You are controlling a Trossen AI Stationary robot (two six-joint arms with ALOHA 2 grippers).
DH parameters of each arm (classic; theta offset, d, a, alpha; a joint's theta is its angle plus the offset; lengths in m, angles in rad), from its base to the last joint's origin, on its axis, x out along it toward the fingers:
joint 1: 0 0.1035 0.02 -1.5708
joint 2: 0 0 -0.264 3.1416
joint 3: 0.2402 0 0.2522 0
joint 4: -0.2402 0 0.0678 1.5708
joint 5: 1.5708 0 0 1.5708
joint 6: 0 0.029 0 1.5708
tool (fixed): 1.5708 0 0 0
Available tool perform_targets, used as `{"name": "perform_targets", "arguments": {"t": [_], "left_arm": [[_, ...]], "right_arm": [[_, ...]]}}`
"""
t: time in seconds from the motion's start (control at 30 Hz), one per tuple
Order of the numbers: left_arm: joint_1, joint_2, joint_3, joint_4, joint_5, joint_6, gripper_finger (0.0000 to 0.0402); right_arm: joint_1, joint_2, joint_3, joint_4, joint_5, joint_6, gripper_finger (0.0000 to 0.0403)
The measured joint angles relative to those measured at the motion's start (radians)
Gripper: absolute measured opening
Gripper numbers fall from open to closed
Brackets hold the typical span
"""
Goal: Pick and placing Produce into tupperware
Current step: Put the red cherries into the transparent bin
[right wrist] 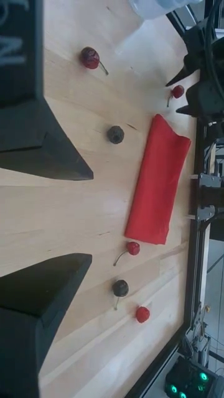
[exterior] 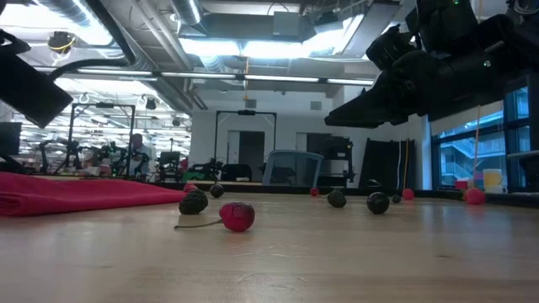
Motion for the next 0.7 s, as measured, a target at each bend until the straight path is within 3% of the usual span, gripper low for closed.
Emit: {"name": "perform_targets", "arguments": {"t": [0.2, 0.7], "left_arm": [[0.003, 0.002, 0.000, 0.021, 0.014, 0.006, 0.0235], [0.003, 0.003, 0.000, 0.038, 0.021, 0.007, 0.0122]], "right_arm": [[0.000, 0.000, 0.000, 0.000, 0.000, 0.000, 0.0205], [0.000, 0.000, 0.000, 0.000, 0.000, 0.000, 0.0205]]}}
